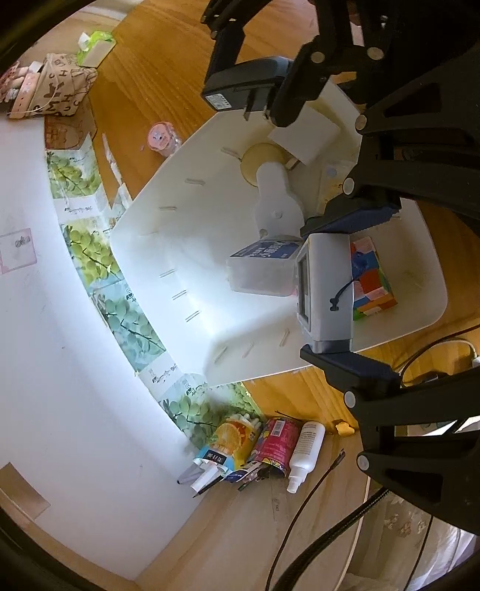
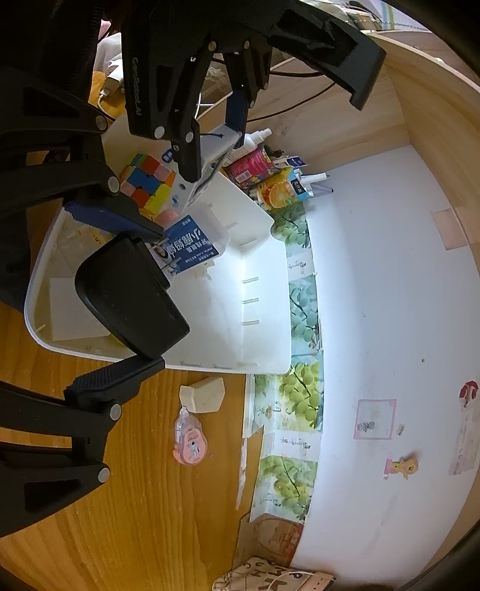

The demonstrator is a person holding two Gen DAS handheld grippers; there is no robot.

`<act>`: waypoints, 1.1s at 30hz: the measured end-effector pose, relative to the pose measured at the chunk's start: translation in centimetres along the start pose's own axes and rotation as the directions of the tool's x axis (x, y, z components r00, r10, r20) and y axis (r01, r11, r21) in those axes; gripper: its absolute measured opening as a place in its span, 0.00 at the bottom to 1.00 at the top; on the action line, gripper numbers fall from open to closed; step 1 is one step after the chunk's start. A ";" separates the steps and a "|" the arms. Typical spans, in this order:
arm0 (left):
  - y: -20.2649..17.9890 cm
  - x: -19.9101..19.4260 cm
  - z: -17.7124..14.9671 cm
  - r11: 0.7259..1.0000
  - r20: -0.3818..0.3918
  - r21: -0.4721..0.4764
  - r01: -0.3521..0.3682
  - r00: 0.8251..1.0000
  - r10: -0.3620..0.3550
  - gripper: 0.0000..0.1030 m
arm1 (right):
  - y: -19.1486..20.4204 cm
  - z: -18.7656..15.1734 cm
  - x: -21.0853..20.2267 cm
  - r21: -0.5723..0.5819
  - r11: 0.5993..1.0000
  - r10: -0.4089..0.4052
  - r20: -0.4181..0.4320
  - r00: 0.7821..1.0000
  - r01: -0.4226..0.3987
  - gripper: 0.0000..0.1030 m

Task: Organize rigid objects
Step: 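Open both tools to drop the device and charger into the tray, then move both open tools toward the beige block and pink tape roller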

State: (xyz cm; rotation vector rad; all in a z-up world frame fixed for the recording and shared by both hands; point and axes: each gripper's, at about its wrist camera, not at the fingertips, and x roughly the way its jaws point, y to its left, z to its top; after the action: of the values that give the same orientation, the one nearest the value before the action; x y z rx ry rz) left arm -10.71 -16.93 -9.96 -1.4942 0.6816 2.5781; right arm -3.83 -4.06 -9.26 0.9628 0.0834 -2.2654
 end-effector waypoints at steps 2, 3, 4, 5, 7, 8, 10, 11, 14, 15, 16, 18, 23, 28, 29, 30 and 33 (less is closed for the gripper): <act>-0.2 -0.2 0.0 1.000 0.014 0.004 -0.017 1.000 0.017 0.61 | 0.0 0.0 0.0 0.000 1.000 0.003 0.004 1.000 -0.003 0.64; -0.2 -0.4 0.0 1.000 0.025 0.004 -0.027 0.999 0.027 0.62 | 0.0 0.0 -0.1 0.001 1.000 0.003 0.008 1.000 -0.003 0.67; -0.2 -0.7 0.0 0.999 0.040 -0.001 -0.041 0.998 0.041 0.63 | 0.0 0.0 -0.2 0.001 1.000 0.001 0.015 1.000 -0.001 0.68; -0.2 -0.9 0.1 0.999 0.052 -0.007 -0.054 0.997 0.054 0.65 | 0.0 0.0 -0.3 0.000 1.000 0.000 0.023 1.000 0.000 0.71; 0.0 -1.5 0.3 0.998 0.077 -0.020 -0.063 0.995 0.064 0.76 | 0.0 0.2 -0.5 -0.003 1.000 -0.001 0.034 0.999 0.001 0.75; 0.1 -1.8 0.4 0.998 0.088 -0.028 -0.063 0.994 0.065 0.76 | 0.0 0.2 -0.6 -0.004 1.000 -0.001 0.041 0.999 0.002 0.76; 0.3 -2.2 0.5 0.997 0.101 -0.041 -0.059 0.993 0.062 0.76 | 0.0 0.3 -1.0 -0.009 1.000 0.001 0.053 0.999 0.000 0.76; 0.2 -2.4 0.5 0.998 0.105 -0.046 -0.053 0.993 0.058 0.76 | 0.0 0.2 -1.1 -0.012 1.000 0.001 0.059 0.998 -0.001 0.78; 0.1 -2.9 0.3 0.997 0.117 -0.066 -0.041 0.992 0.049 0.76 | 0.1 0.2 -1.7 -0.019 1.000 0.005 0.073 0.997 -0.003 0.79; 0.0 -3.2 0.1 0.996 0.123 -0.076 -0.037 0.991 0.046 0.76 | 0.1 0.2 -1.9 -0.024 1.000 0.007 0.076 0.997 -0.005 0.79; -0.1 -3.3 0.1 0.996 0.124 -0.081 -0.033 0.991 0.043 0.76 | 0.2 0.2 -2.1 -0.031 0.999 0.009 0.078 0.997 -0.007 0.79; -0.4 -3.6 0.0 0.995 0.124 -0.090 -0.033 0.991 0.044 0.76 | 0.3 0.2 -2.5 -0.048 0.999 0.012 0.084 0.996 -0.008 0.79; -1.0 -4.5 -0.1 0.992 0.136 -0.126 -0.017 0.990 0.034 0.76 | 0.3 0.0 -3.6 -0.079 0.997 0.020 0.089 0.996 -0.013 0.79; -2.0 -4.8 -0.4 0.986 0.132 -0.165 0.010 0.991 0.012 0.77 | -0.2 -0.6 -4.6 -0.098 0.995 0.022 0.082 0.996 -0.014 0.79; -2.3 -4.8 -0.4 0.985 0.126 -0.171 0.013 0.992 0.008 0.77 | -0.4 -0.8 -4.7 -0.100 0.995 0.022 0.078 0.997 -0.014 0.79; -2.5 -4.8 -0.5 0.984 0.122 -0.178 0.017 0.993 0.005 0.77 | -0.6 -1.0 -4.8 -0.102 0.995 0.022 0.072 0.997 -0.014 0.79; -3.5 -4.5 -0.5 0.978 0.097 -0.205 0.027 0.995 -0.007 0.77 | -1.4 -1.6 -5.0 -0.104 0.994 0.029 0.049 0.998 -0.024 0.79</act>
State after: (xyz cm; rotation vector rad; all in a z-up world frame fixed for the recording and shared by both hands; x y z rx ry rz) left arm -7.00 -13.32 -7.59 -1.4083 0.3994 2.7581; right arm -1.17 0.31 -7.43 0.8478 0.1633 -2.2360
